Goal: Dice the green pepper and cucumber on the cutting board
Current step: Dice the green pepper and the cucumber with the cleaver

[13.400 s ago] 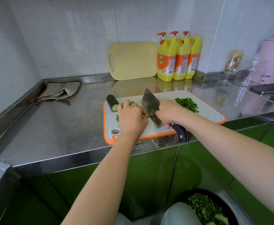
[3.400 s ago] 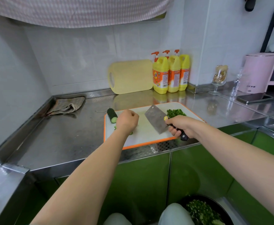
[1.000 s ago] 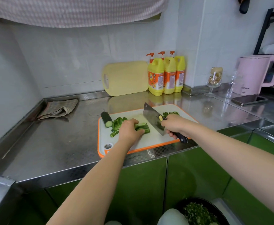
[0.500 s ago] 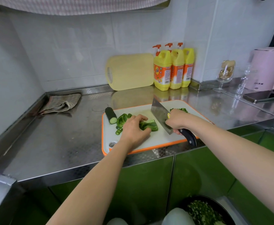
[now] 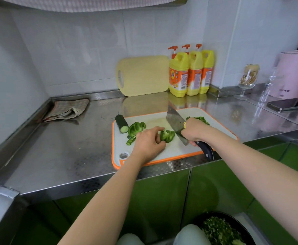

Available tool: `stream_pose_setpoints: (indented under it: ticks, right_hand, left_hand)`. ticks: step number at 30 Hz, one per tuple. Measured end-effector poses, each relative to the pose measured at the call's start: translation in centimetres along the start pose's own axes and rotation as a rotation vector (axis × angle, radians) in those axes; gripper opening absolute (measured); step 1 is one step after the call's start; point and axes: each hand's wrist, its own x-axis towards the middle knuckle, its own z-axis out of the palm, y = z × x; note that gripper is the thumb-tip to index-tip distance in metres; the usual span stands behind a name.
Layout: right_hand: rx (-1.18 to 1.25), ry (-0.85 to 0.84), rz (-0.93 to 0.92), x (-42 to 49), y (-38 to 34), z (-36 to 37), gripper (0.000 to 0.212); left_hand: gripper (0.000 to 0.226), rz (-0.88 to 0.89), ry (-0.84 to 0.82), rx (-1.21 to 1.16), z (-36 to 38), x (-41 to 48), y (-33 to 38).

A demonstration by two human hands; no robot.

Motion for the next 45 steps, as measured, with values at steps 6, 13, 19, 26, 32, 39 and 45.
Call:
stream_pose_setpoints:
  ticks: [6, 13, 19, 26, 32, 39, 45]
  right_hand:
    - [0.175, 0.086, -0.031, 0.0, 0.7, 0.7, 0.029]
    - [0.195, 0.002, -0.061, 0.0, 0.0, -0.2, 0.029]
    - [0.139, -0.007, -0.059, -0.1, -0.1, -0.4, 0.021]
    - [0.104, 0.049, -0.122, -0.6, -0.2, -2.4, 0.022]
    - [-0.069, 0.013, -0.095, -2.0, -0.7, -2.0, 0.021]
    - [-0.176, -0.031, -0.090, -3.0, -1.3, -2.4, 0.017]
    - [-0.057, 0.043, -0.150, -2.0, -1.1, -1.5, 0.029]
  left_hand:
    - [0.047, 0.066, 0.019, 0.004, 0.2, 0.1, -0.2]
    - [0.030, 0.224, 0.149, 0.165, 0.2, 0.1, -0.2]
    - [0.026, 0.363, 0.112, 0.198, 0.1, 0.5, 0.0]
    - [0.029, 0.346, 0.092, 0.140, 0.2, 0.6, -0.3]
    - [0.029, 0.350, 0.097, 0.136, 0.3, 0.4, -0.4]
    - [0.030, 0.358, 0.107, 0.153, 0.5, 0.5, -0.4]
    - [0.030, 0.369, 0.108, 0.165, 0.7, 0.6, -0.5]
